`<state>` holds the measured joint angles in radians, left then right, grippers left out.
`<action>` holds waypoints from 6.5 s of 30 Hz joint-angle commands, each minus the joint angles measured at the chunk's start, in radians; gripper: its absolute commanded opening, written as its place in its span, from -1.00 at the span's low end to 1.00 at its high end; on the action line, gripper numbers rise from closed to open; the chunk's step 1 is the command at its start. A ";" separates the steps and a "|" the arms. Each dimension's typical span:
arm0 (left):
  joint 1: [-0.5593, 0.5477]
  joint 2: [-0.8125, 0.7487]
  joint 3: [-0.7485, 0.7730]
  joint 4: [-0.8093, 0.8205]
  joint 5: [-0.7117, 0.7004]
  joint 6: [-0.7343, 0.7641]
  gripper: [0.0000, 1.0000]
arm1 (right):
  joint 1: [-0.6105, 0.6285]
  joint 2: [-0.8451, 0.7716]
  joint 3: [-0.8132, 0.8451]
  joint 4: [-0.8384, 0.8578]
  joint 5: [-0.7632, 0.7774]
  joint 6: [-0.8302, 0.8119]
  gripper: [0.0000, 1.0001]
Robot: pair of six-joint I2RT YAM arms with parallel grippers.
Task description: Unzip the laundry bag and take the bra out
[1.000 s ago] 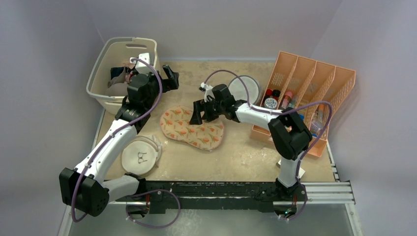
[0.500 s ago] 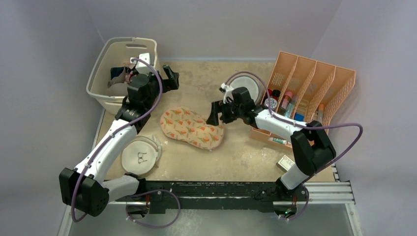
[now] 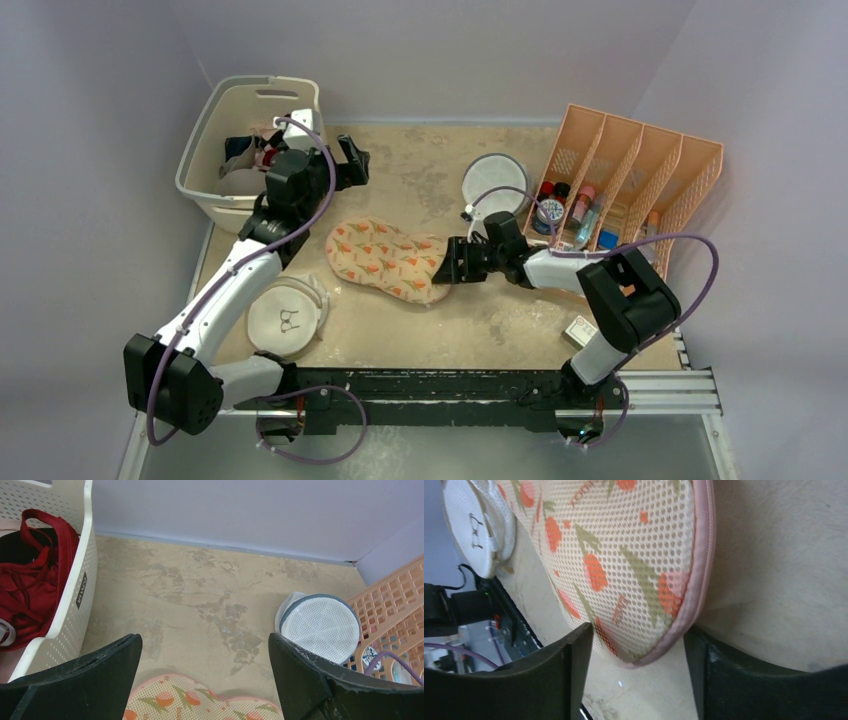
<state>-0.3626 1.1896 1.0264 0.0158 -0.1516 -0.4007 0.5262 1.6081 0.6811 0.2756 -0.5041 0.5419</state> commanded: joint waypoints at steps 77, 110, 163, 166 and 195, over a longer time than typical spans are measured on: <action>-0.617 0.123 -0.299 0.335 -0.168 0.774 -1.00 | -0.229 -0.237 0.229 -0.129 -0.187 -0.065 -0.32; -0.465 0.133 -0.096 0.140 -0.205 0.380 -1.00 | 0.086 -0.314 0.124 0.150 0.198 -0.028 0.08; -0.466 0.181 -0.086 0.122 -0.256 0.399 -1.00 | -0.164 -0.285 -0.140 0.773 -0.068 0.605 -1.00; -0.466 0.172 -0.096 0.131 -0.258 0.411 -1.00 | -0.208 -0.295 -0.146 0.744 -0.091 0.563 -1.00; -0.466 0.131 -0.096 0.134 -0.240 0.396 -1.00 | 0.136 -0.425 -0.373 1.022 0.164 -1.362 0.26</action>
<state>-0.8322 1.3708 0.9058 0.1024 -0.3679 -0.0040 0.6563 1.1576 0.3912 0.9085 -0.2897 -0.3828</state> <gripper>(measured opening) 0.026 0.590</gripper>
